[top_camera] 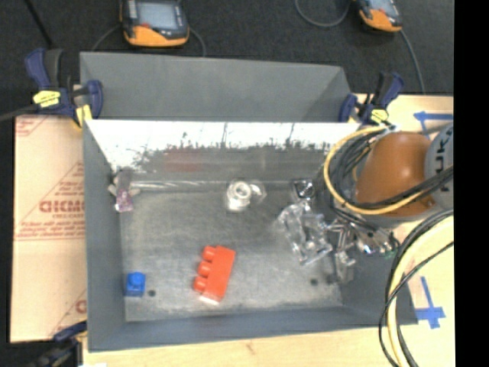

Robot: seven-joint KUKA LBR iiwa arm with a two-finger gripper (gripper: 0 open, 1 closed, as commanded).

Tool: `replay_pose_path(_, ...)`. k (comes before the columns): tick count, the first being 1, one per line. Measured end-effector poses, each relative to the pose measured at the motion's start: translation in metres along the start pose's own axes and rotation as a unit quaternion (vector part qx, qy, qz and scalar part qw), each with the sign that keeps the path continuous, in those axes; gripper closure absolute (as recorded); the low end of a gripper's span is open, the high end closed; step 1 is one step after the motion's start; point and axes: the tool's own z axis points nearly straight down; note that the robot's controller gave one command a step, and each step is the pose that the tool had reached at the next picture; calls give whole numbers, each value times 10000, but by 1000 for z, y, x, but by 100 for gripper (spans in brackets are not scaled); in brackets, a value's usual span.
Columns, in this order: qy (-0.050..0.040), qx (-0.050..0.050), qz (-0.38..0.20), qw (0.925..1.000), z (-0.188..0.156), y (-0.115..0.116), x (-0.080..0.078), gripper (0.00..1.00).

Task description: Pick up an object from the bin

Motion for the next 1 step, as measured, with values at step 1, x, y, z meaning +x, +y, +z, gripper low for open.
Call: replay_pose_path(1,26,-11,-20,10000,-1,1,0,100)
